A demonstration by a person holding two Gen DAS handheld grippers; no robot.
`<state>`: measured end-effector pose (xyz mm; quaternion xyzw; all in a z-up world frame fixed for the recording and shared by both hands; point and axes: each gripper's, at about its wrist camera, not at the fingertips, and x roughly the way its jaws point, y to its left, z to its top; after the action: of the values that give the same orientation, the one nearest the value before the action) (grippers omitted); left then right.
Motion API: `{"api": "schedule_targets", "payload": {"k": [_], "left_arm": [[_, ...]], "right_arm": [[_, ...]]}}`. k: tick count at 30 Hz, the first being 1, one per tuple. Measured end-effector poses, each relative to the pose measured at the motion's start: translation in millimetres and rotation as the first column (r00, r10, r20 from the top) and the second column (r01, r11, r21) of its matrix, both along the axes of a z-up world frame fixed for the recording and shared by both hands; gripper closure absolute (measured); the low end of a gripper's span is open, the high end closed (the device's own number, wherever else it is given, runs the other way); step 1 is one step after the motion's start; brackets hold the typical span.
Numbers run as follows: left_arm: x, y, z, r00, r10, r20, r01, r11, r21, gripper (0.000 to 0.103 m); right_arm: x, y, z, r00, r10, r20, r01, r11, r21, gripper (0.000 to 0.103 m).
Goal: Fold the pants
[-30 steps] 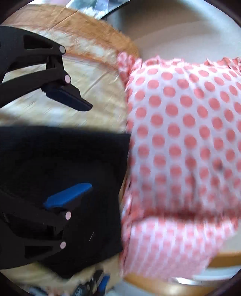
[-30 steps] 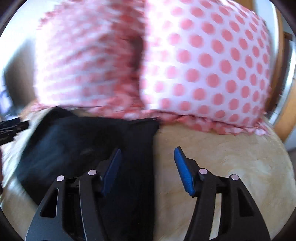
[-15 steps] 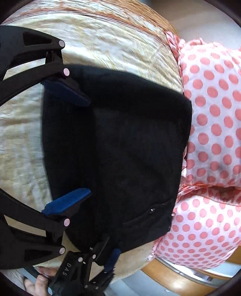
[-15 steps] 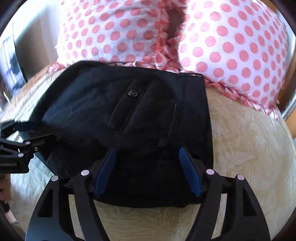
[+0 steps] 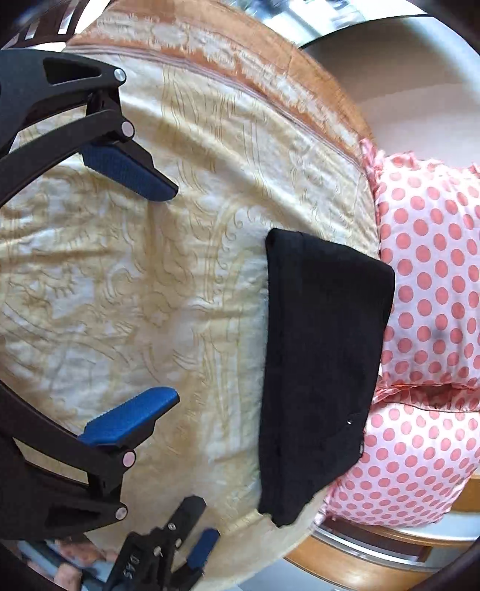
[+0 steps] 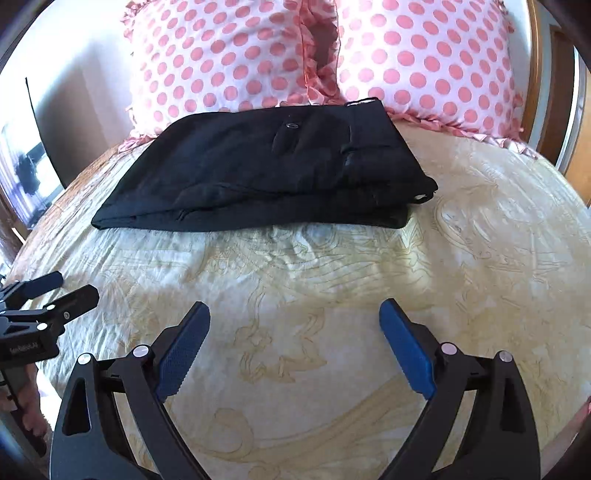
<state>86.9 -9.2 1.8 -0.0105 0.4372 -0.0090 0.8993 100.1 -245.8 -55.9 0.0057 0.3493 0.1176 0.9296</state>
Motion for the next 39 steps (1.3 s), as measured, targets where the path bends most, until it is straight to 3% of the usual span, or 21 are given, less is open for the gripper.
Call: {"api": "schedule_targets", "payload": {"k": [5,9,11,24,39], "left_arm": [[-9.9,-1.2,-1.6,1.0,0.001,0.014,-0.001,1.0,-0.006,0.002],[-15.2,-9.4,-6.2,0.999,0.003,0.05,-0.006,0.998,0.063,0.002],[-18.8,-8.5,-7.5,0.997,0.018,0.071,-0.021,0.998,0.052,0.002],[-32.3,-9.0,-12.0,0.985,0.022,0.169,-0.032,0.998,0.056,0.002],[-31.0,-8.0,-11.8,0.983,0.026,0.182,-0.036,0.998,0.051,0.002]], "right_arm": [[-7.0,5.4,1.6,0.999,-0.012,0.034,0.013,1.0,-0.02,0.007],[-6.6,10.6,-6.7,0.999,-0.037,0.022,0.038,0.998,-0.051,0.001],[-10.9,15.9,-9.0,0.998,-0.047,0.048,0.051,0.995,-0.086,0.001],[-18.2,15.2,-15.9,0.987,-0.081,0.136,0.089,0.994,-0.055,0.001],[-21.5,13.7,-18.5,0.983,-0.086,0.163,0.095,0.994,-0.048,0.001]]}}
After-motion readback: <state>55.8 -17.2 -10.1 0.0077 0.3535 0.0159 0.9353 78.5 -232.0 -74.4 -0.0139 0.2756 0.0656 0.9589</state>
